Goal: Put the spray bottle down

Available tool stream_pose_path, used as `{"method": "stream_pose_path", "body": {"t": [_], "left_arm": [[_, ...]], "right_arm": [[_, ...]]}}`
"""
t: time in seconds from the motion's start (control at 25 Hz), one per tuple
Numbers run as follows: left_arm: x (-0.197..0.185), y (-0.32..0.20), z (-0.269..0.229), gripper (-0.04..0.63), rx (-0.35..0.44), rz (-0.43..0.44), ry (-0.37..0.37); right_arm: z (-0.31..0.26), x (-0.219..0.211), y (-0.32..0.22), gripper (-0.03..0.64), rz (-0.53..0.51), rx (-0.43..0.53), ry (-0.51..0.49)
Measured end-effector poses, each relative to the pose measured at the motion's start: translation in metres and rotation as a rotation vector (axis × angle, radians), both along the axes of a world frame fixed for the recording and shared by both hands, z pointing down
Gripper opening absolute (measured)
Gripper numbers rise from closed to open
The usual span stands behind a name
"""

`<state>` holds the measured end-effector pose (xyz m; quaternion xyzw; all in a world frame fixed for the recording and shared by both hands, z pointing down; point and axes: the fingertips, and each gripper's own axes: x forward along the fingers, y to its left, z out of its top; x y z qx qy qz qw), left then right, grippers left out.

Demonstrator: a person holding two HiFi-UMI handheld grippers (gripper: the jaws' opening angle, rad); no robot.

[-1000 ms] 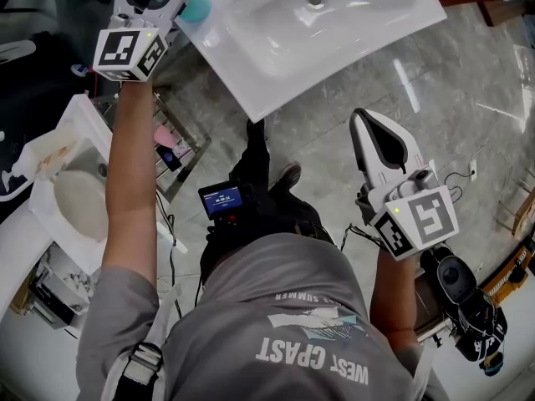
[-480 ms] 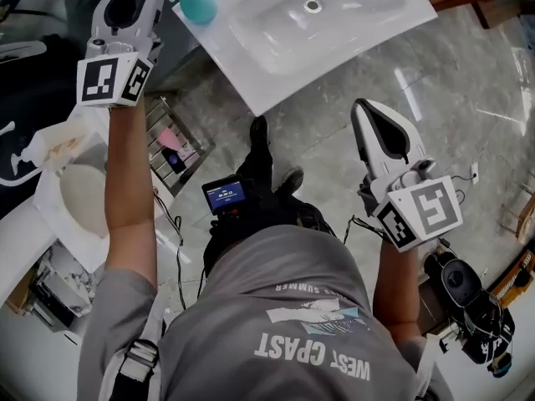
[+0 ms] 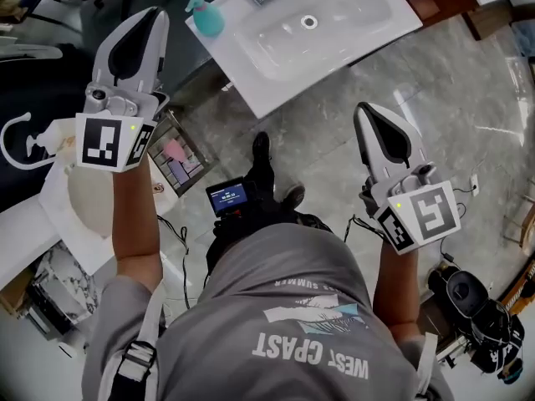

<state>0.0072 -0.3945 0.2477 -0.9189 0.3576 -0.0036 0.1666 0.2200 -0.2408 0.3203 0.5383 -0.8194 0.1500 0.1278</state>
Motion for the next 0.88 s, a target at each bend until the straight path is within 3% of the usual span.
{"method": "stream_pose_path", "body": {"t": [0.28,0.64,0.88], "left_arm": [[0.029,0.083,-0.029,0.003,-0.011,0.122,-0.101],[0.041,0.145,-0.054,0.003,-0.035,0.156,-0.089],[0.034,0.164,-0.074,0.003,0.014,0.140,-0.043]], "right_arm": [[-0.037,0.000,0.032,-0.002,-0.029,0.066,0.043],[-0.059,0.007,0.077,-0.002,-0.031,0.098,0.033],[-0.057,0.000,0.098,-0.002,-0.045,0.102,0.023]]}}
